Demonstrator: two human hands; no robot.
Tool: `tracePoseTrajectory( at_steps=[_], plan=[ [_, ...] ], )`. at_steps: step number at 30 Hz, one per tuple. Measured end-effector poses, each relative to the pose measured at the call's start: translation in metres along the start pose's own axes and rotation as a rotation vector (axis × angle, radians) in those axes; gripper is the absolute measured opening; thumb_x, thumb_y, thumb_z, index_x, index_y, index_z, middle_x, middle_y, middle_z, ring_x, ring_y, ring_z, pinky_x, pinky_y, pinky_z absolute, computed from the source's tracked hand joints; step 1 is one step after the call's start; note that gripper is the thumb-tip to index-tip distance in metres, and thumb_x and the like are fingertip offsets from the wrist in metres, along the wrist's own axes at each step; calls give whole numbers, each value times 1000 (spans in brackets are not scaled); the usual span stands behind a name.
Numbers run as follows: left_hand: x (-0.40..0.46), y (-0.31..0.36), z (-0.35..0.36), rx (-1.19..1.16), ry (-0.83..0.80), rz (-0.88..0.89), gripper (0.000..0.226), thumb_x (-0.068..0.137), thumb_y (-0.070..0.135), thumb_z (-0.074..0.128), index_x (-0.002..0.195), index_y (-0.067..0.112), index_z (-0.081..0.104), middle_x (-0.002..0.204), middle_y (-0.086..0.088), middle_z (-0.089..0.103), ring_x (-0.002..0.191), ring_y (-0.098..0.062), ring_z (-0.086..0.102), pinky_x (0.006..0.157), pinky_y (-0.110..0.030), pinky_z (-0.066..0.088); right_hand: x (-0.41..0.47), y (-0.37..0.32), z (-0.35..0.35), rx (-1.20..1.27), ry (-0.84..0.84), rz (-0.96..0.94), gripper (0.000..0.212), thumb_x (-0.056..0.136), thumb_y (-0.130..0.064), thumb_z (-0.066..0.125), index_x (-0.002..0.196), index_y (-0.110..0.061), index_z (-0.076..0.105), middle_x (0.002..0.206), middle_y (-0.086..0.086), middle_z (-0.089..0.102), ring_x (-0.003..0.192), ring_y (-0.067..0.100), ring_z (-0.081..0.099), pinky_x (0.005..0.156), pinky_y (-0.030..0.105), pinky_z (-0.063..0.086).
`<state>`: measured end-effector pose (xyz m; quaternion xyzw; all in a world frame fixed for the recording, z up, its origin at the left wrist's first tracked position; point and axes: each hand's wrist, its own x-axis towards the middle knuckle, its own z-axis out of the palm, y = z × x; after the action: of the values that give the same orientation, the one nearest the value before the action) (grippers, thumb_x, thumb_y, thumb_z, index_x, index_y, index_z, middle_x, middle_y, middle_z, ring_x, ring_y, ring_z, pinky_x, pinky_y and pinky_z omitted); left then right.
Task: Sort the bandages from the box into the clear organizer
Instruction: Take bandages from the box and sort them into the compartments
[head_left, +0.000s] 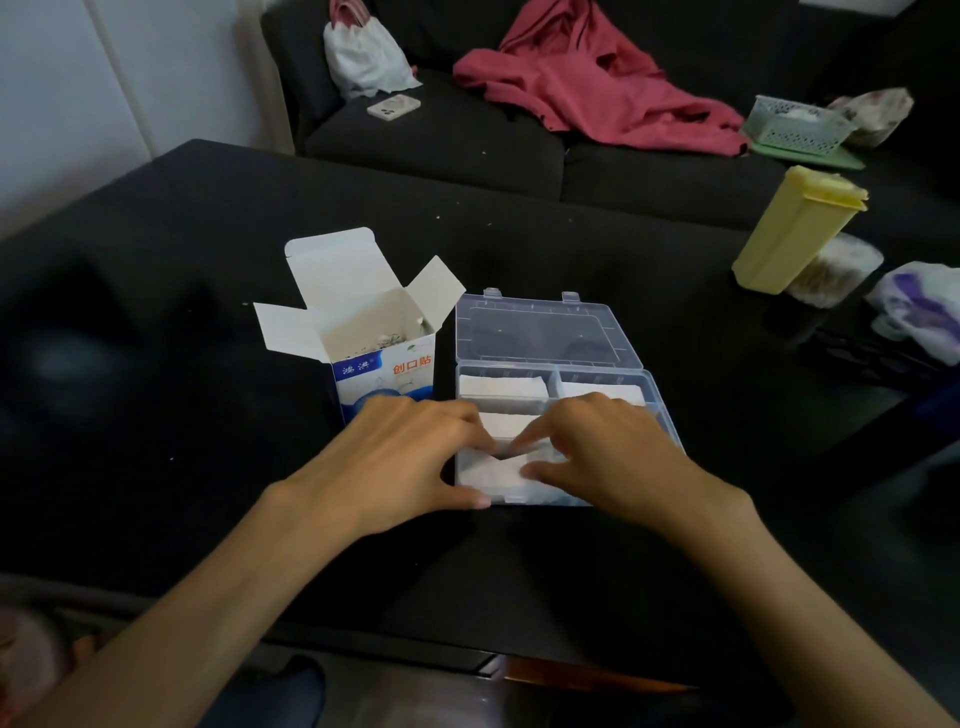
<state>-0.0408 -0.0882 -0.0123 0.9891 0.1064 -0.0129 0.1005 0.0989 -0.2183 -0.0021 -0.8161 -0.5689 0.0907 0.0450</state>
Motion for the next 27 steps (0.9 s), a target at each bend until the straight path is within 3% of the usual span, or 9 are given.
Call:
tracePoseTrajectory(
  at_steps=[3, 7, 9, 11, 14, 17, 20, 24, 27],
  plan=[
    [1, 5, 1, 33, -13, 11, 48, 82, 59, 58, 126, 40, 51, 122, 17, 58, 107, -4, 55, 90, -32, 46, 0, 0, 4, -52, -30, 37, 32, 87, -45, 59, 115, -31, 65, 110, -3, 63, 99, 14, 56, 73, 24, 37],
    [4, 10, 0, 57, -24, 0, 45, 86, 56, 54, 126, 36, 53, 117, 8, 63, 103, -10, 59, 87, -37, 48, 0, 10, -5, 19, -40, 112, 24, 84, -43, 64, 103, -30, 70, 81, -12, 51, 77, 5, 48, 68, 23, 37],
    [6, 12, 1, 62, -9, -21, 43, 86, 57, 52, 124, 36, 55, 116, 8, 63, 102, -12, 59, 88, -38, 48, -1, 18, -9, 55, -89, 143, 22, 86, -39, 62, 103, -30, 71, 85, -11, 57, 75, 4, 49, 68, 23, 38],
    [7, 14, 3, 87, 14, -66, 46, 84, 61, 51, 123, 36, 56, 115, 7, 63, 102, -14, 58, 89, -37, 47, -2, 21, -9, 97, -159, 142, 22, 90, -33, 58, 108, -29, 70, 104, -7, 66, 83, 8, 54, 73, 27, 45],
    [6, 15, 4, 68, 31, -130, 53, 80, 66, 54, 124, 38, 56, 115, 10, 62, 103, -11, 55, 90, -31, 43, 1, 16, -1, 107, -148, 150, 22, 90, -31, 59, 108, -29, 70, 114, -5, 65, 88, 9, 54, 81, 27, 48],
    [5, 15, 5, -51, -5, -147, 51, 78, 62, 59, 123, 39, 57, 120, 13, 61, 106, -8, 53, 92, -31, 44, 4, 8, 8, 28, -40, 147, 19, 88, -35, 62, 103, -31, 72, 109, -5, 64, 80, 5, 44, 72, 21, 37],
    [3, 15, 1, -144, 14, -137, 51, 76, 60, 63, 124, 43, 56, 121, 16, 61, 107, -5, 54, 90, -28, 47, 4, 2, 6, 34, 21, 142, 16, 84, -39, 66, 97, -32, 73, 96, -8, 64, 75, 4, 44, 69, 21, 36],
    [0, 12, -4, -50, 86, -144, 57, 76, 66, 58, 128, 42, 52, 127, 16, 57, 111, -5, 51, 89, -22, 41, -2, 7, -12, 115, 0, 147, 19, 83, -38, 67, 101, -33, 72, 73, -17, 46, 67, 2, 44, 69, 21, 39],
    [-1, 11, -5, 44, 63, -91, 51, 80, 64, 54, 124, 38, 54, 125, 16, 57, 110, -5, 51, 91, -24, 42, 0, -1, -4, 80, -22, 130, 24, 84, -42, 64, 106, -34, 70, 82, -15, 50, 75, 3, 42, 70, 22, 35]
  ],
)
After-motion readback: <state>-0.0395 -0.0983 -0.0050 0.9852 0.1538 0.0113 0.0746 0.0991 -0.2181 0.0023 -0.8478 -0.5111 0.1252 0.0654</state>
